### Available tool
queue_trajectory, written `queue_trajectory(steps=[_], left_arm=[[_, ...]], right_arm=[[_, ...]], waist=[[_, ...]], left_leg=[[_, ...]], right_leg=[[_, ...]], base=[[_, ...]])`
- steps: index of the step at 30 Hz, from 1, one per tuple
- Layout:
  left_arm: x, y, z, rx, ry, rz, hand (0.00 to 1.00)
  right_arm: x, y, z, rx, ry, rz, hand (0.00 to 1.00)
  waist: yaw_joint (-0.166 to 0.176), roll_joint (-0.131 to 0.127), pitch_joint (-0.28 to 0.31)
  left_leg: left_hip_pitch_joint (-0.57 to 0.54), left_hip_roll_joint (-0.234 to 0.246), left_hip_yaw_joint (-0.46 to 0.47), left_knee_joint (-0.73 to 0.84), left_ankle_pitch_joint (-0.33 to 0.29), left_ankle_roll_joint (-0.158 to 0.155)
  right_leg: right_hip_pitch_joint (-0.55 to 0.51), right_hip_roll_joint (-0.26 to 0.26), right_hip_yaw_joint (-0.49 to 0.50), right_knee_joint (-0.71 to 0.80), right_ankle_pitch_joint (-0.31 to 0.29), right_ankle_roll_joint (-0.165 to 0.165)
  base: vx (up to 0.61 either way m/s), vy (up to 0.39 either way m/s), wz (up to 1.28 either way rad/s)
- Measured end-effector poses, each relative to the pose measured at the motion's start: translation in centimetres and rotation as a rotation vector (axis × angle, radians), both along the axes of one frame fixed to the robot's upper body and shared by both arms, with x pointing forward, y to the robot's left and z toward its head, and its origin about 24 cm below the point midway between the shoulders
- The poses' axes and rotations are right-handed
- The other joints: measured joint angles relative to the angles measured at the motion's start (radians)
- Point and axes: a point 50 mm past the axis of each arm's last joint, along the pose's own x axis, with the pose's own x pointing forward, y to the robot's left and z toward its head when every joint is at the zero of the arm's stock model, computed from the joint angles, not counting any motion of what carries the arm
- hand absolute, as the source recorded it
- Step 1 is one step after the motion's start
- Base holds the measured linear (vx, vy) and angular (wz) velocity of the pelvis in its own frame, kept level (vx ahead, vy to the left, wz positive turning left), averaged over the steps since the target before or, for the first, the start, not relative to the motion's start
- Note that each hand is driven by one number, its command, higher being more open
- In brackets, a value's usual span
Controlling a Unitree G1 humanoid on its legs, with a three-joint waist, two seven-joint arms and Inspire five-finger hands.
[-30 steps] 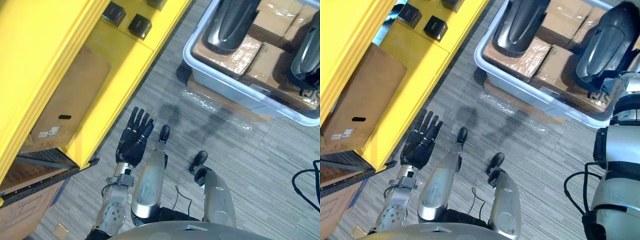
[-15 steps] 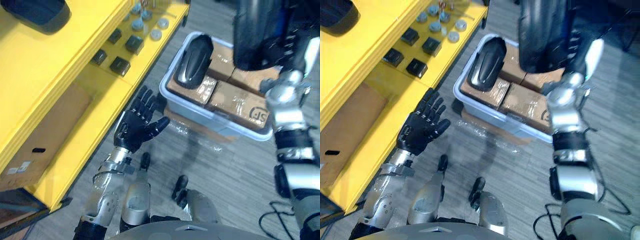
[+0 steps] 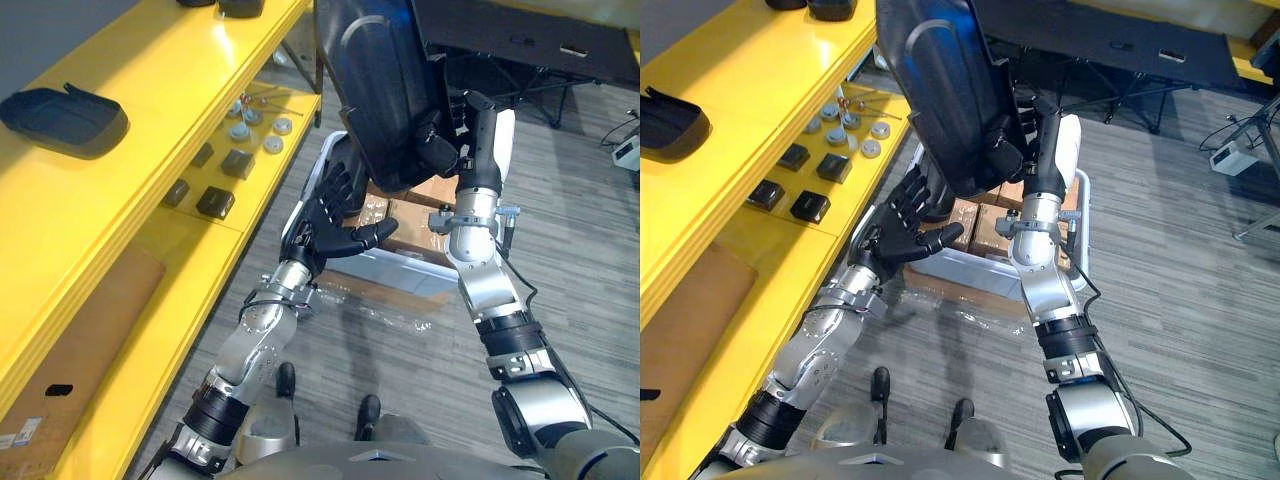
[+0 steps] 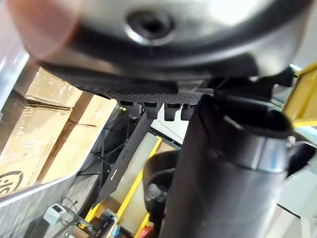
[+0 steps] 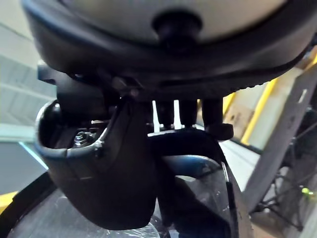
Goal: Walk over and take three plastic housings, then place them on the shelf
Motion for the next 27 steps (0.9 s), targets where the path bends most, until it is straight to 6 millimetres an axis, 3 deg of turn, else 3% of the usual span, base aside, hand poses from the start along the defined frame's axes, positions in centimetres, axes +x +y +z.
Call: queue_trajectory(steps=[2,12,23,27], left_arm=[[0.1,0.0,-0.3,0.001,0.023,0.026,1.0],[0.6,-0.4,0.0,-0.017,0.036,0.144,1.0],[1.3,1.2,0.9,-0.523,0.076,0.124,1.0],[1.3,1.1,1.0,-0.598,0.092,0.097,1.0]], right_arm=[[-0.2,0.9,0.1,-0.013,-0.023,0.046,0.0],[-1.2,2.3,-1.9,-0.033,0.018,0.149,0.0],[-2.7,3.5,-5.3,-0.065,0.132,0.21,0.0],[-2.9,3.5,-5.8,-0.064,0.149,0.211,0.0]], waist=[[-0.015,0.0,-0.024],[-0.021,0.007,-0.058],[-0.039,0.009,-0.082],[-0.04,0.009,-0.086]], left_leg=[[0.001,-0.001,0.001,0.0,0.005,0.007],[0.019,-0.008,0.002,-0.001,0.012,0.01],[0.017,-0.016,0.006,-0.001,0.015,0.014],[0.017,-0.017,0.006,-0.001,0.015,0.014]], right_leg=[[0.001,0.0,0.002,-0.001,0.002,-0.001],[0.031,-0.001,0.003,-0.035,0.024,-0.001],[0.035,-0.001,0.004,-0.068,0.043,-0.002],[0.035,-0.001,0.004,-0.069,0.043,-0.002]], base=[[0.0,0.0,0.0],[0.0,0.0,0.0],[0.01,-0.002,-0.01],[0.0,0.0,0.0]])
